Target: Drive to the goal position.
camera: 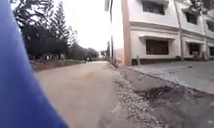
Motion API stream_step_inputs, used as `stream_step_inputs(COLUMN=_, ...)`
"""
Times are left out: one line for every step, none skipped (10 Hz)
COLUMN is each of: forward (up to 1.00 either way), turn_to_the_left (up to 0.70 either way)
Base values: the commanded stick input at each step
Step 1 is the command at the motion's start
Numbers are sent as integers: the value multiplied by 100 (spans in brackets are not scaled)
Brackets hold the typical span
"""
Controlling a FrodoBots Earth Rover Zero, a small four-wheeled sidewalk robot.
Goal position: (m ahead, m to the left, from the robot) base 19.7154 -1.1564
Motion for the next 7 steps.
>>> stream_step_inputs(forward=100, turn_to_the_left=0)
stream_step_inputs(forward=100, turn_to_the_left=0)
stream_step_inputs(forward=100, turn_to_the_left=16)
stream_step_inputs(forward=100, turn_to_the_left=27)
stream_step_inputs(forward=100, turn_to_the_left=27)
stream_step_inputs(forward=100, turn_to_the_left=20)
stream_step_inputs(forward=100, turn_to_the_left=6)
